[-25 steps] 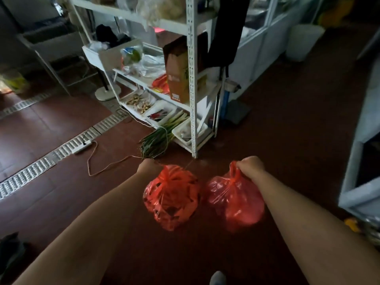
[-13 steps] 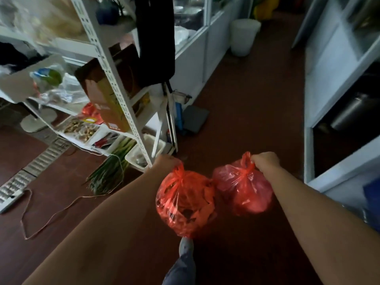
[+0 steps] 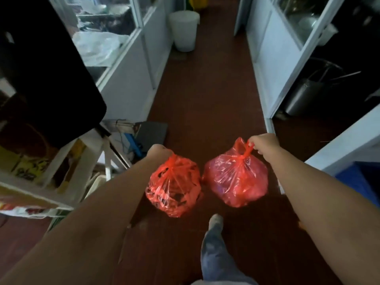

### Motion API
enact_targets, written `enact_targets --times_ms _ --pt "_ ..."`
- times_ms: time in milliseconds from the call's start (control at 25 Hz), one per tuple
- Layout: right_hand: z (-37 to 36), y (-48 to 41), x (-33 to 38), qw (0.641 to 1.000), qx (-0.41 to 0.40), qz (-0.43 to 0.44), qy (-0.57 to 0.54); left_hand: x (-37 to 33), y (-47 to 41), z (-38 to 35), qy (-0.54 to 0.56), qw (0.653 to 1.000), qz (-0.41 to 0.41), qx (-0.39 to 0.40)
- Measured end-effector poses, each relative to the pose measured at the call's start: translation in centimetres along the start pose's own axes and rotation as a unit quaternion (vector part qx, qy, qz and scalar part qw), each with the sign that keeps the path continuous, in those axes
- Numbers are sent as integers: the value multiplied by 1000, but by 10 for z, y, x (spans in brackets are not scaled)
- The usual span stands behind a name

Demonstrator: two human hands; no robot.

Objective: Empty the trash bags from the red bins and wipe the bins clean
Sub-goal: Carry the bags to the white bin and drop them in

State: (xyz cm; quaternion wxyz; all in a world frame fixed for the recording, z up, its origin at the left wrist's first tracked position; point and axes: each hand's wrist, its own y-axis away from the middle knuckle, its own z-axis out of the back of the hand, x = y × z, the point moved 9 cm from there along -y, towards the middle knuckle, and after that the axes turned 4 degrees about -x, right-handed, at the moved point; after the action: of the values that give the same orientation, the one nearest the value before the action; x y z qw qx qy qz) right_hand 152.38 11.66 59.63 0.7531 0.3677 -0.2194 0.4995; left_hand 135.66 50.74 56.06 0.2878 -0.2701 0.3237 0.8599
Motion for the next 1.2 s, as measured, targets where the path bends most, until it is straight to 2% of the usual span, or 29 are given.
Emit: enact_targets --times_ms 120,320,440,680,880,960,1200 --pt "-10 -86 42 1000 16 -6 -16 -66 -79 -19 17 1000 19 15" --pt "-23 -215 112 998 58 -17 4 -172 -180 -28 -19 999 26 35" --pt "-25 -290 159 999 43 -14 -9 -225 -241 -30 7 999 47 2" --pt "-44 -455 245 999 19 -20 -32 -336 -386 -64 37 998 39 13" --pt "-63 -599 326 998 -12 -32 -44 -451 -529 -116 -5 995 23 95" --pt "-71 -644 358 998 -1 -33 -47 -493 -570 -124 -32 994 1 104" --pt "-82 -814 464 999 4 -12 -48 -628 -721 -146 -19 997 -9 68"
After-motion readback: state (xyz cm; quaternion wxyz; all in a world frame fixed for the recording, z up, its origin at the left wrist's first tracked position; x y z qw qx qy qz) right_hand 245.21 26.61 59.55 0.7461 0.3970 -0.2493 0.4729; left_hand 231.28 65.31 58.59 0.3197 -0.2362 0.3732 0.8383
